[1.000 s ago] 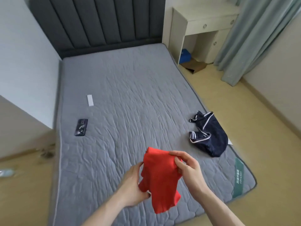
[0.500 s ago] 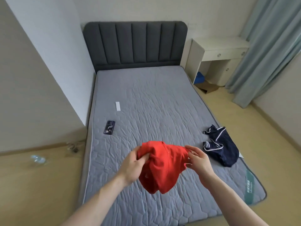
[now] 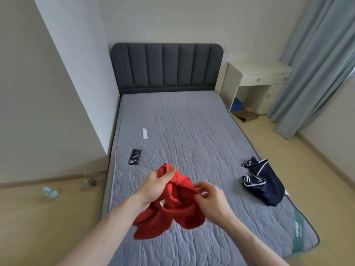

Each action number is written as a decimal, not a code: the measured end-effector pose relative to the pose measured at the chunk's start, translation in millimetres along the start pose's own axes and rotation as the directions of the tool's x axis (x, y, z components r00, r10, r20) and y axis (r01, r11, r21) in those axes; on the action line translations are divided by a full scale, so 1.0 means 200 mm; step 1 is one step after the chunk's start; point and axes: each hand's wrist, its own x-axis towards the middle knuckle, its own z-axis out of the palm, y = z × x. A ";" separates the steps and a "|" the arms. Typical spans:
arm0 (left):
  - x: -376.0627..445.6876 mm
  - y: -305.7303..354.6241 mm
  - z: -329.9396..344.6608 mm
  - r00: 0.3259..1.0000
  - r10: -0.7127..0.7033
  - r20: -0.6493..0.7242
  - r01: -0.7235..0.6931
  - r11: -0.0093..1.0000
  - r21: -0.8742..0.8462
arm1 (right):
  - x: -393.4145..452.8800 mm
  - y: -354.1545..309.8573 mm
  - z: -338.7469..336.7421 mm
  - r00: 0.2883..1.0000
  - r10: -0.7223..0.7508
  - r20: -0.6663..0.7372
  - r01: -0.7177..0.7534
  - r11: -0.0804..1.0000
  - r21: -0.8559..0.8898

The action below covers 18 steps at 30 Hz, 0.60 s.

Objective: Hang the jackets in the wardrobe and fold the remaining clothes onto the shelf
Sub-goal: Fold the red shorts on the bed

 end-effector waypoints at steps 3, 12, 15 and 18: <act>0.00 0.00 -0.15 0.994 0.018 -0.111 -0.015 0.999 0.028 | 0.06 0.01 -0.07 0.993 0.019 -0.117 -0.021 1.000 -0.010; -0.02 -0.02 -0.54 0.866 -0.021 -0.499 0.061 0.996 0.064 | 0.11 0.04 -0.22 0.953 0.154 -0.261 -0.171 0.984 -0.044; -0.05 0.00 -0.51 0.925 -0.014 -0.379 0.008 1.000 -0.017 | 0.08 0.09 -0.20 0.970 0.208 -0.125 -0.236 0.928 -0.288; -0.09 0.06 -0.39 0.967 0.030 -0.253 -0.034 0.999 -0.014 | 0.00 0.11 -0.08 0.987 0.158 0.018 -0.147 0.951 -0.273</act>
